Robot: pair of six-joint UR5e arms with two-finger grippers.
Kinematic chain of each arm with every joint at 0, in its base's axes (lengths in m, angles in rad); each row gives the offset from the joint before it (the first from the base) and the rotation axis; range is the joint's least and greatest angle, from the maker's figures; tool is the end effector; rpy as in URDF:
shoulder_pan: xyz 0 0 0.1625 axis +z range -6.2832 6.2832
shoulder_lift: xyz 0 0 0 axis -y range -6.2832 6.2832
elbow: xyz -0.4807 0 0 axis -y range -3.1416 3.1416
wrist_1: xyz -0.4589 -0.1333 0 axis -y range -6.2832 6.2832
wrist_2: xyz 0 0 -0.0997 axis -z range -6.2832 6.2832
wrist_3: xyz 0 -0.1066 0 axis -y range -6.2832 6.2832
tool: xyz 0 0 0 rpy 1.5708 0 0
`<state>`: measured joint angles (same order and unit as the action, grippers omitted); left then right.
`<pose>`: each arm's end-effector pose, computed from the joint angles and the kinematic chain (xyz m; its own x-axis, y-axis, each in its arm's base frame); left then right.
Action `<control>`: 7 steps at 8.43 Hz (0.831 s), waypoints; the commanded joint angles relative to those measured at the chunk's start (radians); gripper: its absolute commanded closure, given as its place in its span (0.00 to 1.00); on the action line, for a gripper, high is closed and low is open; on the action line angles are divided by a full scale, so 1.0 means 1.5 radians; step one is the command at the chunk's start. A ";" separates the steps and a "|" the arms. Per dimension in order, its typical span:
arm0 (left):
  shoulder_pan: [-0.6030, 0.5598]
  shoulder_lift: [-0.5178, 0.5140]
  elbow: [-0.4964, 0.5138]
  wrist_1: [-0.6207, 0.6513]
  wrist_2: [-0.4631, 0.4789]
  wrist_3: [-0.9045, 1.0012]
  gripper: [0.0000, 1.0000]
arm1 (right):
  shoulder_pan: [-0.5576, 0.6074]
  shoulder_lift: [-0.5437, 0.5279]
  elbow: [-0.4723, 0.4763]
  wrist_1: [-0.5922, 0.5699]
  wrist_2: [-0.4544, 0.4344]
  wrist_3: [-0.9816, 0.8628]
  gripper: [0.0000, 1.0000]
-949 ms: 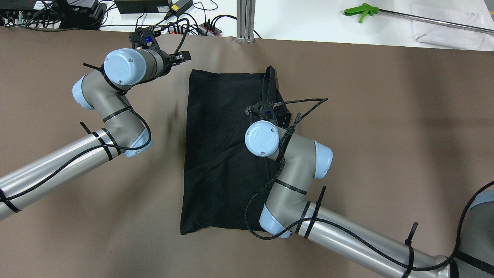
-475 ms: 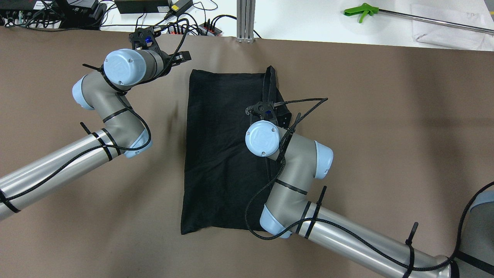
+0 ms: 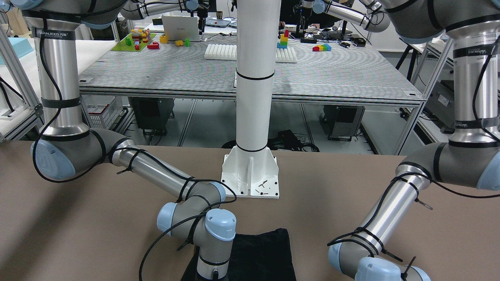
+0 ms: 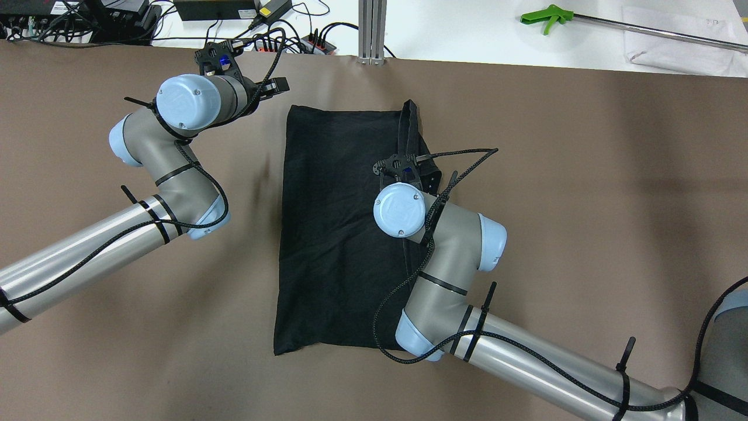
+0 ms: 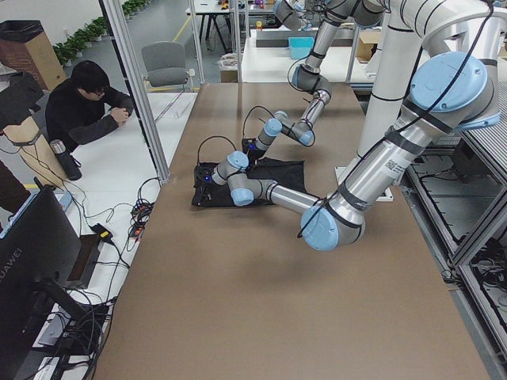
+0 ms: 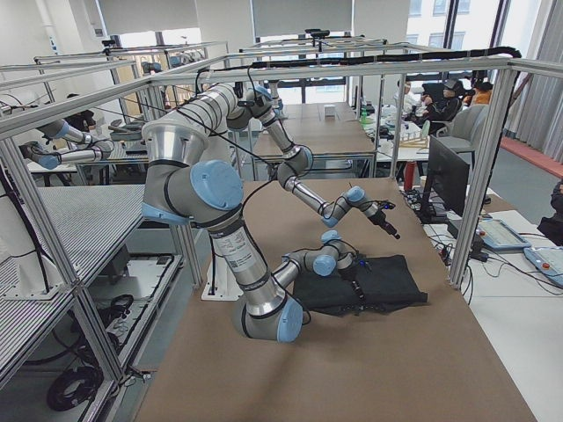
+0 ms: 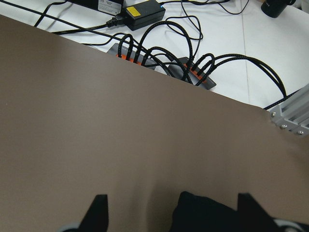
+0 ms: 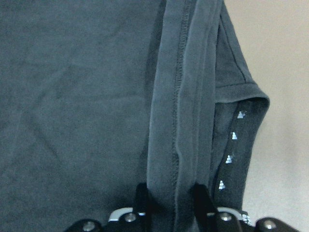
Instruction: Fold clothes
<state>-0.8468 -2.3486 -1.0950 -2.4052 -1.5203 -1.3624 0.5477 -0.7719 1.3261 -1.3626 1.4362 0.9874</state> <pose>0.5015 -0.7766 0.3228 0.4338 -0.1787 -0.8831 0.7040 0.6789 0.2085 -0.6742 -0.5841 0.2638 0.8431 -0.1252 0.5230 -0.1566 0.8732 0.4615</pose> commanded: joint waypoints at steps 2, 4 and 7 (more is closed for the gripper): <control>0.002 0.000 0.002 0.001 0.002 0.002 0.06 | 0.007 -0.012 0.000 0.001 0.001 -0.004 0.61; 0.004 -0.001 0.004 0.001 0.002 0.004 0.06 | 0.016 -0.012 0.000 0.001 0.003 -0.012 0.63; 0.004 -0.001 0.005 0.001 0.003 0.004 0.06 | 0.030 -0.012 0.001 0.003 0.005 -0.036 0.62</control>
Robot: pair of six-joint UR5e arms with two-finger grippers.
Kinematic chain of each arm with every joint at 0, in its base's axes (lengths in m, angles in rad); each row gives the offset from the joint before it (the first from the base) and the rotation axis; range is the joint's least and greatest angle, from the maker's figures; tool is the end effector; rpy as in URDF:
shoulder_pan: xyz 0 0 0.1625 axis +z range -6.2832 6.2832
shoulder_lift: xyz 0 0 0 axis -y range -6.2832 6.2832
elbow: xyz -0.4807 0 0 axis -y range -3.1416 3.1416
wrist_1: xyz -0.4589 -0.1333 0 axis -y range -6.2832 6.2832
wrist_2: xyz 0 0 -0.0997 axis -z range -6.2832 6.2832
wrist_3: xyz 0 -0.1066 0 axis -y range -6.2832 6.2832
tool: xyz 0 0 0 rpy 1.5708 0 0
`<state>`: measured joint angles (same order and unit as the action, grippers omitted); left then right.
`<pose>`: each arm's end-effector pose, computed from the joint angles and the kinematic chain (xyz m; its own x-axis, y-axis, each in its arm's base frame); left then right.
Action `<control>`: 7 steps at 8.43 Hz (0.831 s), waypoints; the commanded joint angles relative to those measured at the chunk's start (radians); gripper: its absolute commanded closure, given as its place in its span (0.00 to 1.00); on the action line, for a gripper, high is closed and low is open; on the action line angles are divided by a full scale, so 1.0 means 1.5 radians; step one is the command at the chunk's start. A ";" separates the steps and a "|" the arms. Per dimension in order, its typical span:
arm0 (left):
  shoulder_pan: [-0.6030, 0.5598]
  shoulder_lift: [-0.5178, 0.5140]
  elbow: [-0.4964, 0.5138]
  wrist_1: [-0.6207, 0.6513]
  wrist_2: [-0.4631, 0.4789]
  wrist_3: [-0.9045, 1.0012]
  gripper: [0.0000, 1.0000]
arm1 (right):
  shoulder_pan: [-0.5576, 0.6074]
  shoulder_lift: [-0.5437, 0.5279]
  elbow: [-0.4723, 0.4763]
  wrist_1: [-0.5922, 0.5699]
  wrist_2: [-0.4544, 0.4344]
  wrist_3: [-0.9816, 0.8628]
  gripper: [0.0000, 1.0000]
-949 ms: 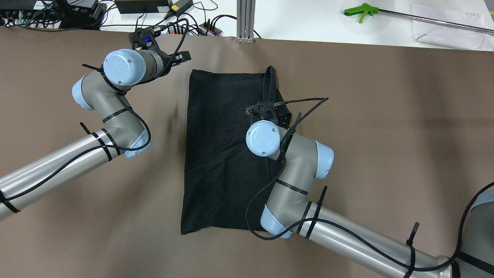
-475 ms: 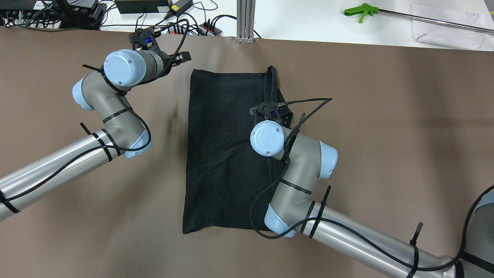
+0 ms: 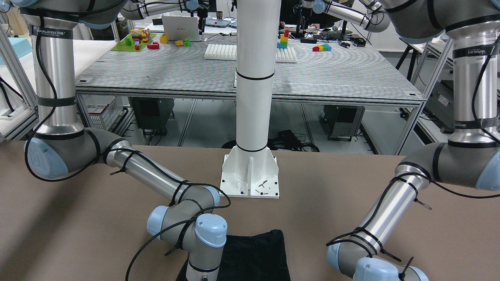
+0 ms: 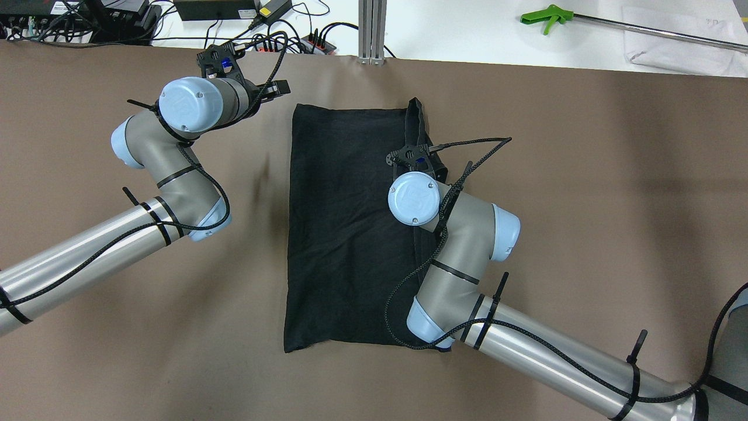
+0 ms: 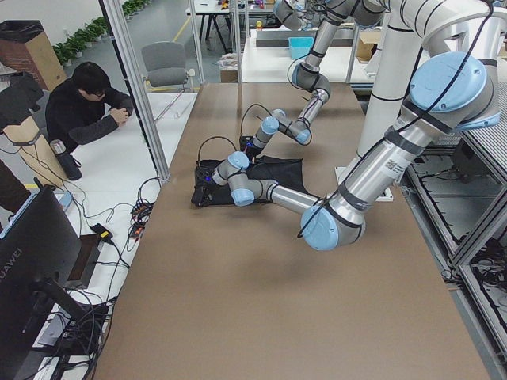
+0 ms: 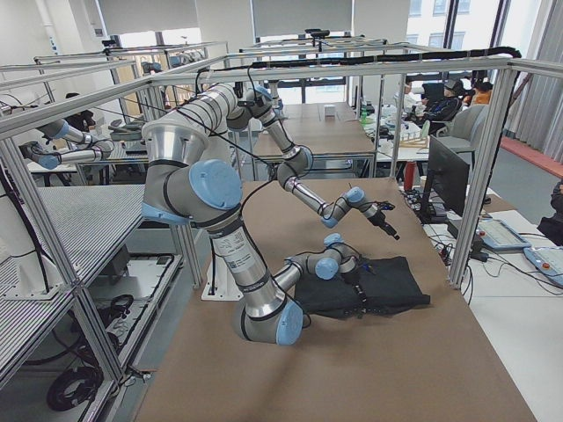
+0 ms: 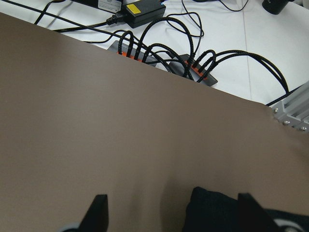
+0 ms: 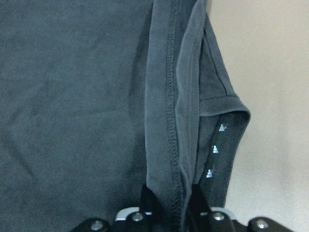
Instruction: Fold clothes
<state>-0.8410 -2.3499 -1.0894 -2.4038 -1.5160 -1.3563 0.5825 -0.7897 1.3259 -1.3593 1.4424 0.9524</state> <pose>0.5065 -0.7749 0.3251 0.4430 -0.1764 -0.8790 0.6990 0.6820 0.2154 -0.6523 -0.6057 0.2792 0.8574 -0.1237 0.4996 -0.1488 0.8697 0.4707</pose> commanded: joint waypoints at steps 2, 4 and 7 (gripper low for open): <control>0.000 0.000 0.001 0.000 0.000 0.000 0.06 | 0.020 0.000 0.003 0.001 0.002 -0.015 0.62; 0.006 -0.001 0.001 0.001 0.001 0.000 0.06 | 0.021 -0.010 0.004 0.003 0.002 -0.015 0.62; 0.010 -0.003 0.001 0.000 0.002 0.000 0.06 | 0.020 -0.039 0.022 0.008 0.002 -0.015 0.62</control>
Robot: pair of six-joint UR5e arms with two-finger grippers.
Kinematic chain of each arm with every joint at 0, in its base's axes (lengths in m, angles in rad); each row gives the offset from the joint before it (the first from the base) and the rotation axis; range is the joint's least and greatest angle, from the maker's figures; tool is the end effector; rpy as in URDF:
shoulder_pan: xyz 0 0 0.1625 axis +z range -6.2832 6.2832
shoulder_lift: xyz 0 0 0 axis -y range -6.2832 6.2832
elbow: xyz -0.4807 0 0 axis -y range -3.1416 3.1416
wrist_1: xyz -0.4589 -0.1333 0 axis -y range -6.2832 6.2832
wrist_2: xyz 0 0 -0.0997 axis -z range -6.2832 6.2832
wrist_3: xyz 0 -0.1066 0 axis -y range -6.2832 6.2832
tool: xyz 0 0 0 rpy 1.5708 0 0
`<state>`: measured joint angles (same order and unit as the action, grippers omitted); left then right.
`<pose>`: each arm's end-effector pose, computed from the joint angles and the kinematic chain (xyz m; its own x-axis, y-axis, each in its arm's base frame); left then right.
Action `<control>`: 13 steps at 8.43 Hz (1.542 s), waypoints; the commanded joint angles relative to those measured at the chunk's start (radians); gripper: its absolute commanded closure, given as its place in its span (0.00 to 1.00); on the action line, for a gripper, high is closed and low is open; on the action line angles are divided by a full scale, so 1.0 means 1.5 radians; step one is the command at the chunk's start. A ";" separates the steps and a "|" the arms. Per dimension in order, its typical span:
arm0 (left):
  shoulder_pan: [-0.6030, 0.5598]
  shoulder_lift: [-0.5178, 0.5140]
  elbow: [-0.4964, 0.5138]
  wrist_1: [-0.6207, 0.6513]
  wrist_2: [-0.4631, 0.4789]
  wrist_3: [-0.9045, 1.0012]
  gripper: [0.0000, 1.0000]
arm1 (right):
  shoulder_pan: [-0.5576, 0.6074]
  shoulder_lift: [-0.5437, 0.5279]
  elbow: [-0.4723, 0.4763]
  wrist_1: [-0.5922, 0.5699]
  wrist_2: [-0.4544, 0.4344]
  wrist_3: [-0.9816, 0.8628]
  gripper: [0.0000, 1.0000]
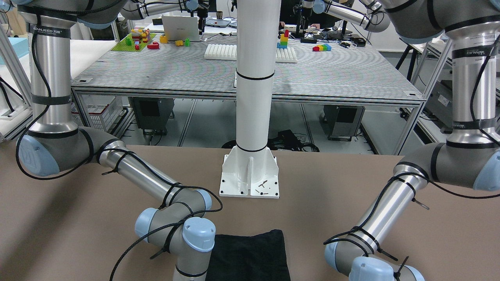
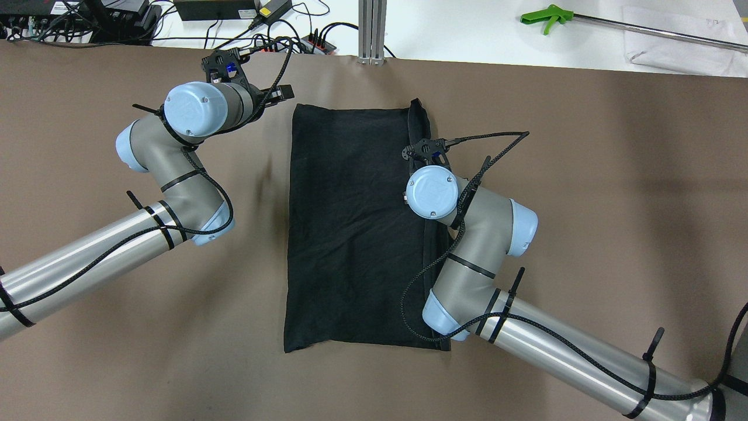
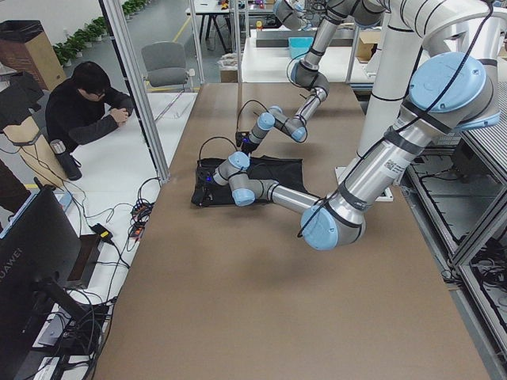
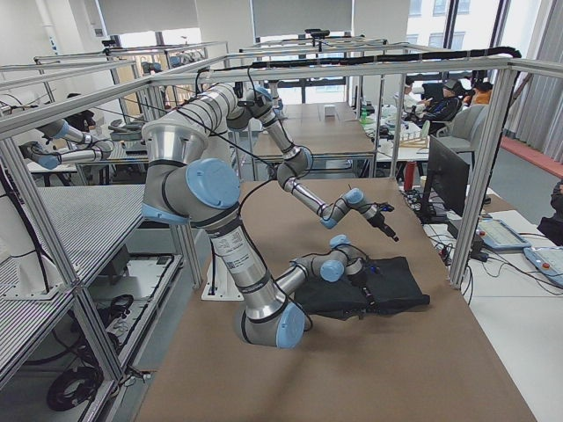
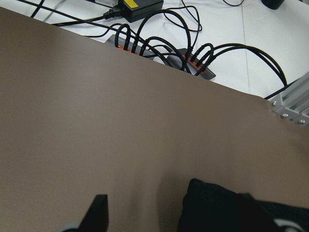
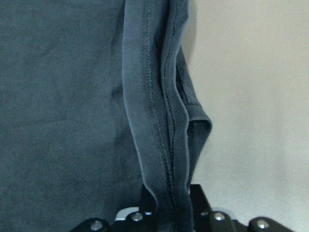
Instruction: Fold clothes
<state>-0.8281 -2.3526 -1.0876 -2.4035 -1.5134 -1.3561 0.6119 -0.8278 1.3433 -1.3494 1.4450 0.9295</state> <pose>0.5168 -0.7691 0.3237 0.4453 -0.1705 -0.8790 0.6916 0.6891 0.2167 -0.6274 -0.6194 0.3016 0.8680 -0.1160 0.4829 -0.1493 0.8664 0.4765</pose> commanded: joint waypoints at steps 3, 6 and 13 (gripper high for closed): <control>0.010 -0.006 -0.001 0.000 0.002 -0.001 0.06 | 0.010 -0.025 0.032 0.002 0.000 -0.045 0.62; 0.011 -0.009 -0.002 -0.001 0.003 -0.002 0.06 | 0.024 -0.043 0.033 0.005 0.001 -0.058 0.61; 0.013 -0.019 -0.002 0.001 0.002 -0.001 0.06 | 0.106 -0.048 0.088 0.088 0.159 -0.038 0.06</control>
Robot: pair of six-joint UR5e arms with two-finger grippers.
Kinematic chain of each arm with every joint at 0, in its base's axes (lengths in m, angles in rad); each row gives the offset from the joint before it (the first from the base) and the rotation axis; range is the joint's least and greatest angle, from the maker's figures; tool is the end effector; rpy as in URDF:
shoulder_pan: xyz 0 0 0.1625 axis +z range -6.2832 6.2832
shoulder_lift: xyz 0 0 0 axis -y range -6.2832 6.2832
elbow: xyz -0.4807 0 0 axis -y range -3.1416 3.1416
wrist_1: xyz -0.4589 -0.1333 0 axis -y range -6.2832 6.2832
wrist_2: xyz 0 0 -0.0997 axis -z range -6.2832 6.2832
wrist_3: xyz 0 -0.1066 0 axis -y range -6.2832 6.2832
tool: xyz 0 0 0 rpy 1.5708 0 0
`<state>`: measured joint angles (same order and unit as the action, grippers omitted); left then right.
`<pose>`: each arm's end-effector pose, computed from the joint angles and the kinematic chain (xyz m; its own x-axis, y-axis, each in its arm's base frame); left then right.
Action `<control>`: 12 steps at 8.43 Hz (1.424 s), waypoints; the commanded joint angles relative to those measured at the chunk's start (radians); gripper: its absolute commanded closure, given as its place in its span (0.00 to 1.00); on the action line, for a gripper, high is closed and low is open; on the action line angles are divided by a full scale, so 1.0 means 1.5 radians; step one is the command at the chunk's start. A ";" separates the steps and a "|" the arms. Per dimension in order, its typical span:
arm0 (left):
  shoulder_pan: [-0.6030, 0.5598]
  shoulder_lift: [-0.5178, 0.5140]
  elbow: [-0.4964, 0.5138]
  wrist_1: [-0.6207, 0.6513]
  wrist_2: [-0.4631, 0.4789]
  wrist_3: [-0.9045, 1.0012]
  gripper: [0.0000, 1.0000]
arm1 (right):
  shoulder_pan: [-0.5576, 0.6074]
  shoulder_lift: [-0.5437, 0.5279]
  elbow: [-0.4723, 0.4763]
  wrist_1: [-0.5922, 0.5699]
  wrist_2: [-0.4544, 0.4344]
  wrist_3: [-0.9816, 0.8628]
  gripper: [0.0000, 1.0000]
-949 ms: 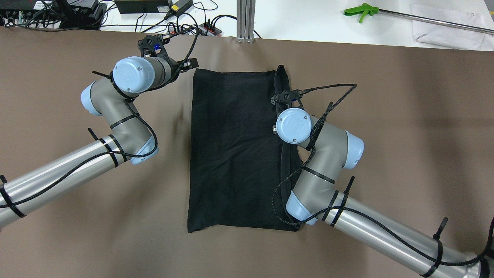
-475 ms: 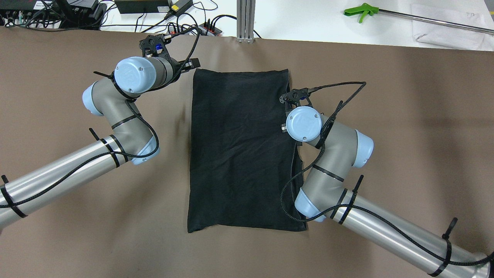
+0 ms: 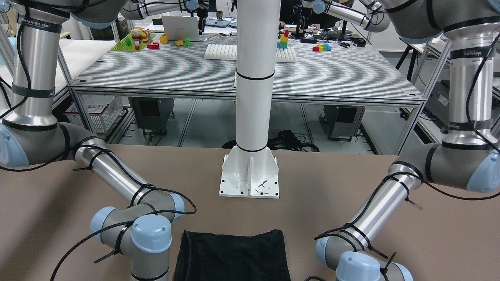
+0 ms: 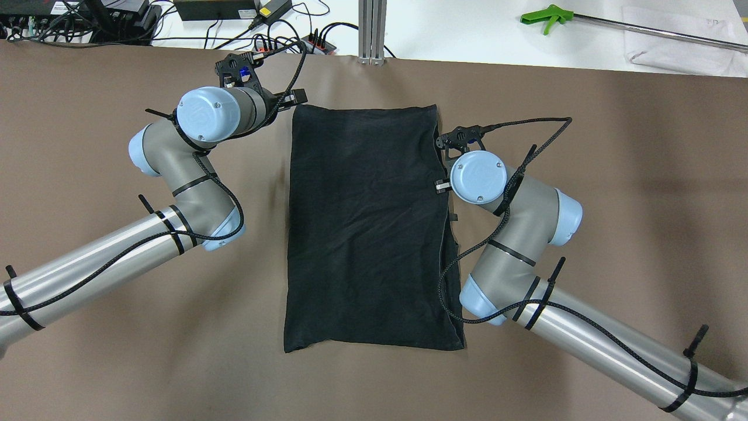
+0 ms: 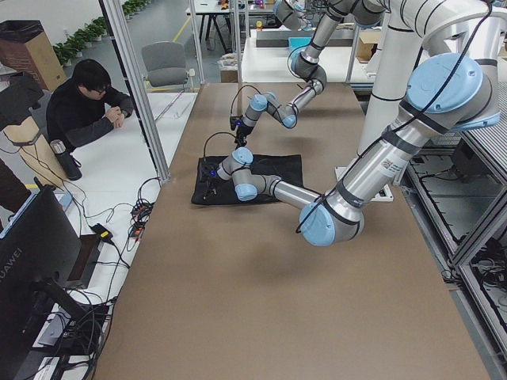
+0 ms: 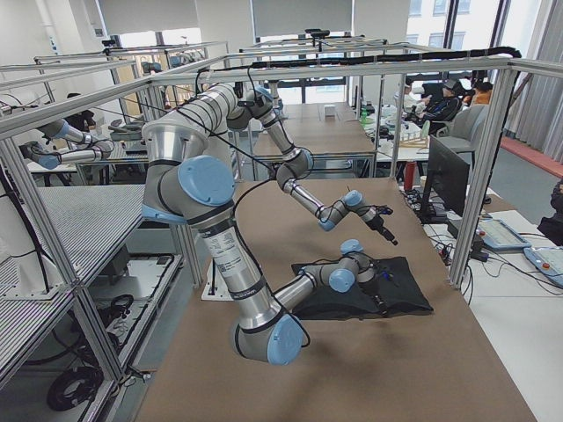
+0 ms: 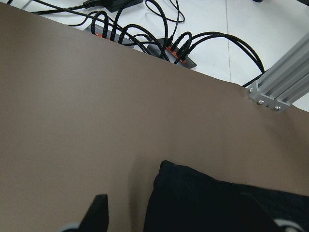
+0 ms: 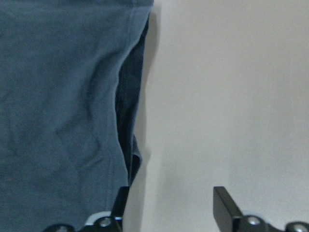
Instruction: Fold clothes
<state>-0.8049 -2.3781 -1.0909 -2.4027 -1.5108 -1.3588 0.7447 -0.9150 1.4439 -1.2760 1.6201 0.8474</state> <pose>0.5365 -0.7594 0.2985 0.4304 -0.1446 -0.8910 0.6823 0.6984 0.2163 -0.5273 -0.6602 0.3111 0.8050 -0.1571 0.5721 -0.1567 0.8737 0.4605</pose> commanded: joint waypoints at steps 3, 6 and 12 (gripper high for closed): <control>-0.014 0.000 -0.006 -0.009 -0.005 0.006 0.06 | 0.017 0.056 -0.040 0.179 0.043 0.042 0.06; -0.063 0.029 -0.015 -0.050 -0.085 0.038 0.06 | 0.010 0.138 -0.220 0.337 0.044 0.082 0.06; -0.116 0.056 -0.038 -0.046 -0.145 0.089 0.06 | -0.015 0.141 -0.296 0.367 0.040 0.099 0.06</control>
<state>-0.9775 -2.2955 -1.1469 -2.4723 -1.7285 -1.2293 0.7264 -0.7002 1.0210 -0.7284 1.6801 0.9842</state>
